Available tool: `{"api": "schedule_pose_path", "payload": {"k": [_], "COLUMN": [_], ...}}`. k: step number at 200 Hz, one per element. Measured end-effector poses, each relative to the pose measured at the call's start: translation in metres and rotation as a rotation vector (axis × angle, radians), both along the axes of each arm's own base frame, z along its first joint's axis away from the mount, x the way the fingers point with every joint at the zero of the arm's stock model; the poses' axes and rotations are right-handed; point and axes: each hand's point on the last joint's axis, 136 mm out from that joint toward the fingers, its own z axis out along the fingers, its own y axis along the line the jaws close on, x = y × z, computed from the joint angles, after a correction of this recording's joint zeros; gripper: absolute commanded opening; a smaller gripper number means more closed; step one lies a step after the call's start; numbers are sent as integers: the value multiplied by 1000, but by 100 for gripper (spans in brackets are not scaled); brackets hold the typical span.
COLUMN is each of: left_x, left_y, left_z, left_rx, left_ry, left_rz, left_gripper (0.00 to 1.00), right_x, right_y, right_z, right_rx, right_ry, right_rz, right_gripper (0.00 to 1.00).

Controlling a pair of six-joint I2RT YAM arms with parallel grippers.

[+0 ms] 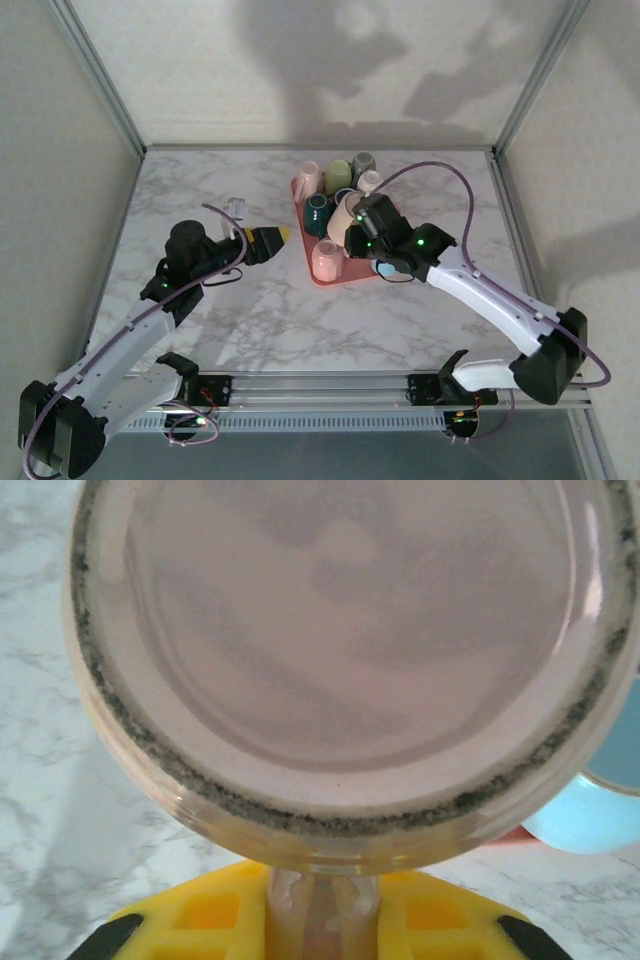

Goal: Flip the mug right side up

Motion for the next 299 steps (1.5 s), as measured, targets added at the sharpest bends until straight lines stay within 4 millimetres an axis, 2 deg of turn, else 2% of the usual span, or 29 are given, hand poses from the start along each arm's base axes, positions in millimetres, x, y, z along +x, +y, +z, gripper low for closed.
{"api": "schedule_pose_path", "payload": {"k": [61,126,191,236,299], "left_x": [7,-5,-9,-5,3], "left_y": [-11,-27,-45,-58,-72], "left_z": [22,53,72,70,56], "left_rx": [-223,-372,-489,-534,-558], "left_ry": [124,135,138,166,219], "left_rz": [-16,-87,-145,-154,-155], "left_gripper": [89,84,77,77,62], "right_x": [-11,-13,-11,-11,-12], "right_y": [11,31,37,44,48], "right_z": [64,104,126,130,145], "right_rx": [196,363,543,639,745], "right_ry": [-161,-256,-311,-307,-317], "right_rz": [104,186,195,198,203], "right_gripper": [0,0,0,0,0]}}
